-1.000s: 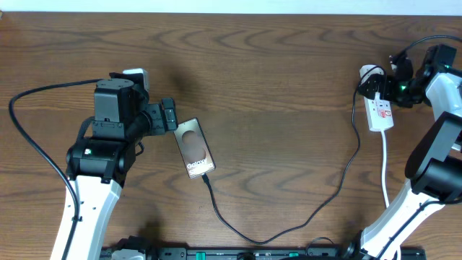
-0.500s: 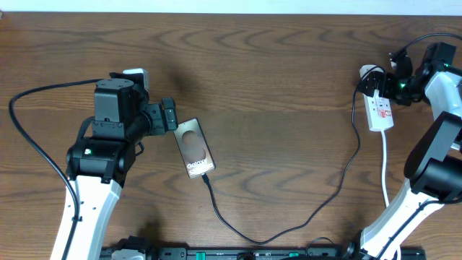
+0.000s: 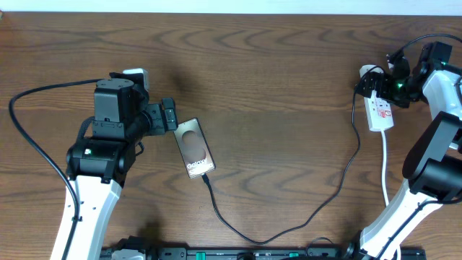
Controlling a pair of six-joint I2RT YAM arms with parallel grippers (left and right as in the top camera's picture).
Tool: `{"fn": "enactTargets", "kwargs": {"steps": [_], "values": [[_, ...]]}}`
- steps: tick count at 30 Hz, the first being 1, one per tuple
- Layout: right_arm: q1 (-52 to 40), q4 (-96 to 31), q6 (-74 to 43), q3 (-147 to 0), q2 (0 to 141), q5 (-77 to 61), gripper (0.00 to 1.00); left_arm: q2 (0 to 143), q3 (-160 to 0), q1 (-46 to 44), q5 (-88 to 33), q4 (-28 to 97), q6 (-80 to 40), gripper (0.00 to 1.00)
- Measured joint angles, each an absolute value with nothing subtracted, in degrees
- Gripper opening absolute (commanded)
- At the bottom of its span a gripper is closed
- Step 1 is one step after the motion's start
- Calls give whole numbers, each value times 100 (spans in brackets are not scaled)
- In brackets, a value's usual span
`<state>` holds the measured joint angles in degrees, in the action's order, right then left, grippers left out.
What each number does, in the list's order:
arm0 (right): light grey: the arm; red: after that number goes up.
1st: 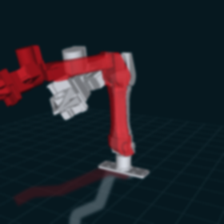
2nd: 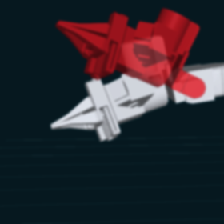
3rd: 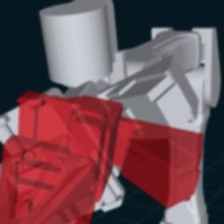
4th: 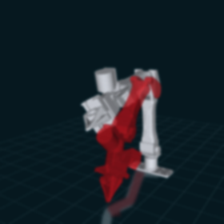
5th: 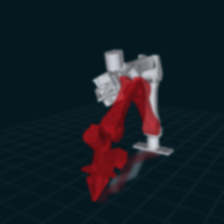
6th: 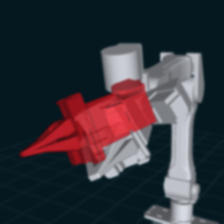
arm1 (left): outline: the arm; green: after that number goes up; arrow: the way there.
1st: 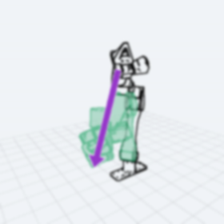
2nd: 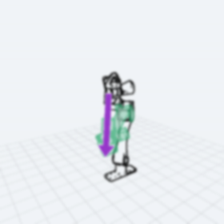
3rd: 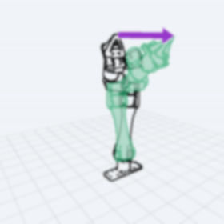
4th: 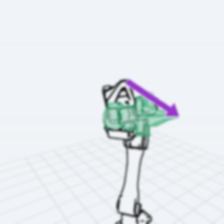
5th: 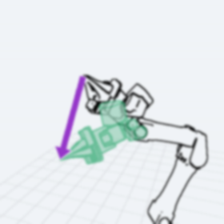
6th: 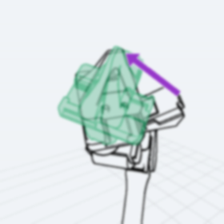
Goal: Plug charger to phone and switch on socket
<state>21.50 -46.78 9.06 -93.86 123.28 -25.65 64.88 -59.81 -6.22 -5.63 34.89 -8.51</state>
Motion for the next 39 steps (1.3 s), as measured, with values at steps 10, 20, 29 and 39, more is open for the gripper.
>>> {"fn": "enactTargets", "kwargs": {"steps": [10,20,29,39], "values": [[2123,-4582,878,-9218,12254,-2768,99,6488,-5981,-622,-563,3489,-851,96],[2095,-4556,816,-9214,12250,-2596,99,6488,-5981,-622,-563,3489,-851,96],[2075,-4676,768,-9376,12283,-2386,99,6488,-5981,-622,-563,3489,-851,96],[2097,-4598,751,-9636,12387,-2158,99,6488,-5981,-622,-563,3489,-851,97]]}}
